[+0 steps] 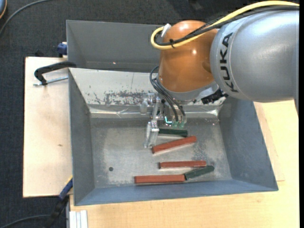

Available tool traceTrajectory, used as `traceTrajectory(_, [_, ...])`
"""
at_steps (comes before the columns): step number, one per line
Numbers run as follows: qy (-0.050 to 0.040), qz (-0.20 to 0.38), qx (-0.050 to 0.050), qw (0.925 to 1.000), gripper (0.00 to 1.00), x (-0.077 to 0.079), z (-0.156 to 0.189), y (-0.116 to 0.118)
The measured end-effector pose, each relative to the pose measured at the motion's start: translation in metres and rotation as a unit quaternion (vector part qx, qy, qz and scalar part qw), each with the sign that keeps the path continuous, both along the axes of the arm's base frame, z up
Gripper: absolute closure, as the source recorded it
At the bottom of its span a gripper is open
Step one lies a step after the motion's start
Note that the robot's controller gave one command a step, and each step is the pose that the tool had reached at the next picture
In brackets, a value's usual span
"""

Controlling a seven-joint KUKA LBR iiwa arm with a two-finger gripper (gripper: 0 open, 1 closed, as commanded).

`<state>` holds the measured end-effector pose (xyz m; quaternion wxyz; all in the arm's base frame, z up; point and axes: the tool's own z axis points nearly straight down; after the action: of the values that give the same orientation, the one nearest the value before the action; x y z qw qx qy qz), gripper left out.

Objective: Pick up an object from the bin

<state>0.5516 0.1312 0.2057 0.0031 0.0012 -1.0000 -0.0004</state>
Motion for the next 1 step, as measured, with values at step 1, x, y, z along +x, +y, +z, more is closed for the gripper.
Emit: traceTrajectory(1, [0.002,0.042,-0.001,0.9991,0.0,-0.062,-0.1098,-0.0538])
